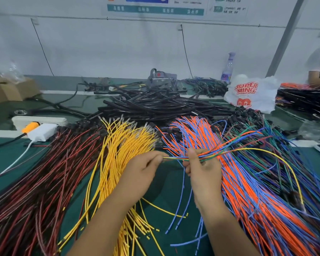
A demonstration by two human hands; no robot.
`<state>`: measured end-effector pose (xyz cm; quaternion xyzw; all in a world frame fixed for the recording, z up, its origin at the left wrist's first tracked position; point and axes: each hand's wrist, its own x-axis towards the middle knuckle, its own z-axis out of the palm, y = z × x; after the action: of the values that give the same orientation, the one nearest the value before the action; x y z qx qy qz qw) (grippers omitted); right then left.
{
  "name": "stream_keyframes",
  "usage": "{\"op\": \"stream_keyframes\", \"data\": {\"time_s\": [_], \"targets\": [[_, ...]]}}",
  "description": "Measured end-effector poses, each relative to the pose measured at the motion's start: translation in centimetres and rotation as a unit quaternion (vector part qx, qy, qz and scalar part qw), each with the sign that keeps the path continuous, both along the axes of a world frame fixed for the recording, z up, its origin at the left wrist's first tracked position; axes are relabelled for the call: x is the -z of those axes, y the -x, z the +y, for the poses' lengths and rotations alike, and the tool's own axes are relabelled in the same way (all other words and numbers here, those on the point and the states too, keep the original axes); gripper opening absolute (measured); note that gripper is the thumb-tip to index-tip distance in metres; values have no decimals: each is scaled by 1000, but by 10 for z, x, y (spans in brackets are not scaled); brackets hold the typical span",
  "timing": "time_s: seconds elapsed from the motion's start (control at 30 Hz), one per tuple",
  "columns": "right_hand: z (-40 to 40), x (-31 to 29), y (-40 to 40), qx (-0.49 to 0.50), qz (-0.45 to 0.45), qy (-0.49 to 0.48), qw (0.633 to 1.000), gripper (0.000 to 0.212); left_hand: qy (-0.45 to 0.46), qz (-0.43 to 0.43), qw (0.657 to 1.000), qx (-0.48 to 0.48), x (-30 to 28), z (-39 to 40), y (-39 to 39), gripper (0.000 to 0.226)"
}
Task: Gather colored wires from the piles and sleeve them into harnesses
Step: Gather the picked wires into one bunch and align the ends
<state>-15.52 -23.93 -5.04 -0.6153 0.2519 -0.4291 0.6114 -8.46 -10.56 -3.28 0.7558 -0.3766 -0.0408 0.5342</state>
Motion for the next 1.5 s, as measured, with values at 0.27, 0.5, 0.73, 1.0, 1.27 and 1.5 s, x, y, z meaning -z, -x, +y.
{"op": "stream_keyframes", "data": {"time_s": [0.27,0.5,0.73,1.0,1.27,1.5], "targets": [[6,0,1,-11,-2,-10,1000,20,164,225,958,-63,-5,0,-5,11],[15,-3,-1,-51,-8,-12,999,24,210,280,935,-59,-5,-7,-4,27],[23,-8,0,-128,-36,-30,991,31,180,316,931,-25,-9,-5,0,19],[26,-5,-5,-184,-30,-58,981,28,127,239,962,-32,-2,-9,-4,26],[26,-8,-7,-154,-79,-79,982,20,194,279,939,-58,-1,0,-10,7],[23,-8,-6,-145,-101,-111,978,19,241,353,903,-42,-3,3,-14,6]]}}
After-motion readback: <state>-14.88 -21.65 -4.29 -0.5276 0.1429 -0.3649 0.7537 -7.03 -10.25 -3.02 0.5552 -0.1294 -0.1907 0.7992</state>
